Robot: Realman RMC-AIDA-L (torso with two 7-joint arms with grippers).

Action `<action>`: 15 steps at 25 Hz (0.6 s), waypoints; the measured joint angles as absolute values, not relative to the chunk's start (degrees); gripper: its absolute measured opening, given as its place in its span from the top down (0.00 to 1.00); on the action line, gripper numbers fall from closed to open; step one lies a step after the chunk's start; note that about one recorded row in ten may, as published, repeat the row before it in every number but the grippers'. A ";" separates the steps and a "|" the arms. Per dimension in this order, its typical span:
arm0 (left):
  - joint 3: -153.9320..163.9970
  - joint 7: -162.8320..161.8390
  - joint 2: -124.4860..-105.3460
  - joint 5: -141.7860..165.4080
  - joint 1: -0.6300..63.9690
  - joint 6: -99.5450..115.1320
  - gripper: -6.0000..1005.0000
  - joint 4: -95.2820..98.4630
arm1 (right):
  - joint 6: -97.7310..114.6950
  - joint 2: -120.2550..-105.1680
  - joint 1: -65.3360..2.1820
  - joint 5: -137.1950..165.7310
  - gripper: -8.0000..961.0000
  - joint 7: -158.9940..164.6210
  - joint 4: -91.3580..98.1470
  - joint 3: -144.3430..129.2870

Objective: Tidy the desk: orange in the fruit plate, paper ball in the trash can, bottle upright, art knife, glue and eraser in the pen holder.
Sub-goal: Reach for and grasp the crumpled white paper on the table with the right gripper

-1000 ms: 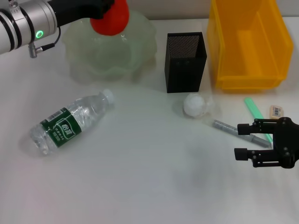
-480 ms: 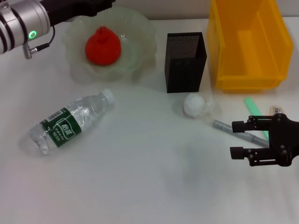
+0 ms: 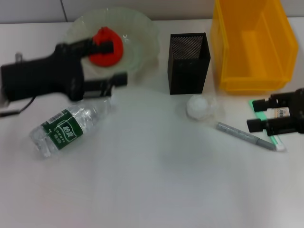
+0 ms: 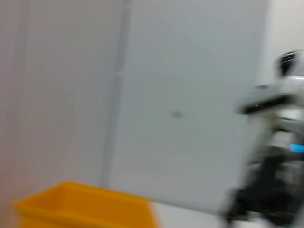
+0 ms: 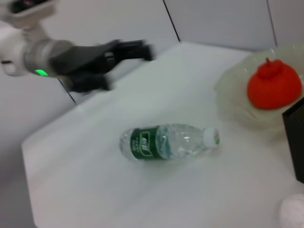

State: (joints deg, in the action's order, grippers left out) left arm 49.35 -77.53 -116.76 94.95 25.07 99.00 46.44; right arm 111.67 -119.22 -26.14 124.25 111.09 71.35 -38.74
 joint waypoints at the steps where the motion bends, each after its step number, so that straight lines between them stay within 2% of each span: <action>1: 49.35 -77.53 -116.63 94.97 24.57 100.91 0.14 46.41 | 111.67 -119.22 -26.14 124.25 0.27 111.08 71.35 -38.74; 9: 49.34 -75.11 -115.83 95.39 19.69 107.39 0.14 45.33 | 110.86 -119.01 -35.55 136.43 0.28 129.68 81.85 -48.50; 10: 49.19 -75.07 -115.86 95.71 19.43 107.25 0.14 45.05 | 110.10 -119.01 -38.37 139.67 0.28 133.53 81.86 -52.26; 15: 48.82 -74.66 -116.35 98.04 19.22 106.94 0.14 43.04 | 103.42 -119.21 -42.49 145.54 0.28 143.10 81.11 -65.34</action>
State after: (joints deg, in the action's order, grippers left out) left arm 48.82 -74.66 -116.35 98.04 19.22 106.94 43.04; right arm 103.42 -119.21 -42.49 145.54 143.10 81.11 -65.34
